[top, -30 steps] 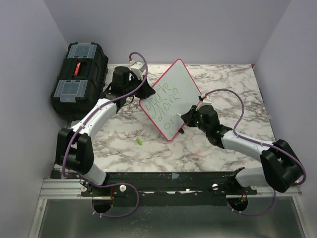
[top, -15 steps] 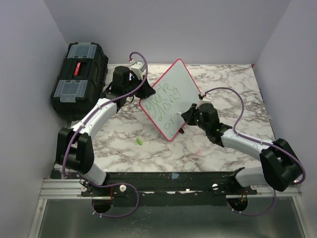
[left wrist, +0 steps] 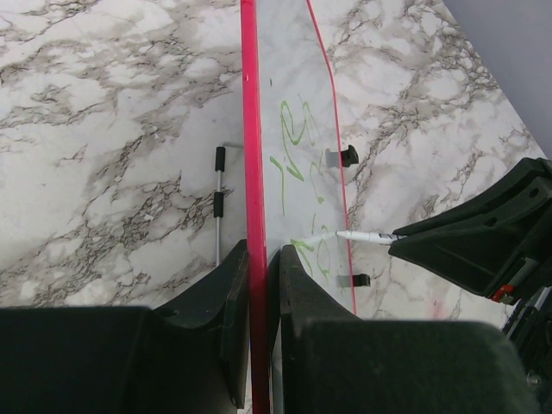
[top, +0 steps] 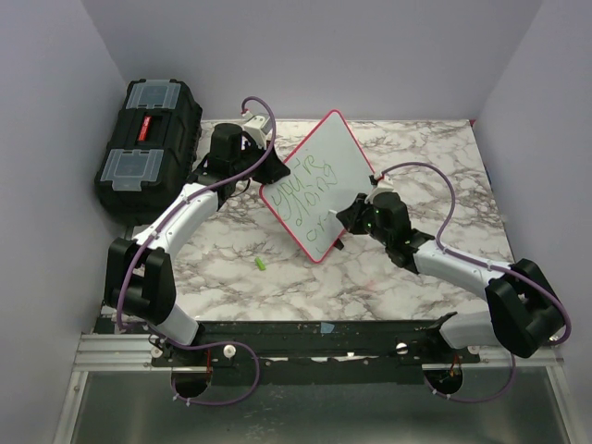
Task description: Write a sentence on the whiteboard
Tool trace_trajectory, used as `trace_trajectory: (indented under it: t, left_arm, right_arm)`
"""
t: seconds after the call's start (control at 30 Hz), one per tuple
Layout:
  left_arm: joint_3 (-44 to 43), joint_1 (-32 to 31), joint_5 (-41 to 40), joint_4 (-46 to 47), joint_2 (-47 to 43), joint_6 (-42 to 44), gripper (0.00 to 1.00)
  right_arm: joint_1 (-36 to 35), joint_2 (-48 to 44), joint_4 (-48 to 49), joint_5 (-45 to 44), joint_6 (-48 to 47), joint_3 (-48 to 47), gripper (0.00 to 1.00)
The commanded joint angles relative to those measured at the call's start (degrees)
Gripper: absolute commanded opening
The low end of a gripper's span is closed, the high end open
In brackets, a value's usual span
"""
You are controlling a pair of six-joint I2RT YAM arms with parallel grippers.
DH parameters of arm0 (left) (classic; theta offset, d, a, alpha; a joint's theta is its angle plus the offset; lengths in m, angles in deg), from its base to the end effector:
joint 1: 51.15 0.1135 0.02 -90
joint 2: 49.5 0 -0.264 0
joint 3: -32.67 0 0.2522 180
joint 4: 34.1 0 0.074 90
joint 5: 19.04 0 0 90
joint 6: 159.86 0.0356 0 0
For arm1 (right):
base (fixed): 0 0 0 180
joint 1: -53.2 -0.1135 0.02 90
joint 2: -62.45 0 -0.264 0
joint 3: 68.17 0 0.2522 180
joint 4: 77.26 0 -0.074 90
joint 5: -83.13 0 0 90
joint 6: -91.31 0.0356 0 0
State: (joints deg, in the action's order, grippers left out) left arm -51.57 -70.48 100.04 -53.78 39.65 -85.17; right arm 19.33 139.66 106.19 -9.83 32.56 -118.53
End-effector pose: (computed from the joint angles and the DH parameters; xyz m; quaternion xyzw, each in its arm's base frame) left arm 0.3368 -0.1365 0.3121 0.1641 0.8093 -0.3574 0.4364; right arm 0.2394 0.1585 0.2135 -0.0049 0.8356 0.2772 0.4742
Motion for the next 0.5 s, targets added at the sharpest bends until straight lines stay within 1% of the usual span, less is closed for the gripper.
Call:
trace_trajectory:
  t: [0.0,0.47]
  left_arm:
    - [2.4,-2.4,3.1,-7.0,1.3,5.3,0.00]
    - [2.9,-2.4,3.0,-6.9,0.6,5.3,0.00]
  right_arm:
    - [-0.6,1.3,-0.8,7.4,-0.1,-0.4,0.01]
    - [-0.6,2.0,-1.5,9.7,0.6,2.5,0.01]
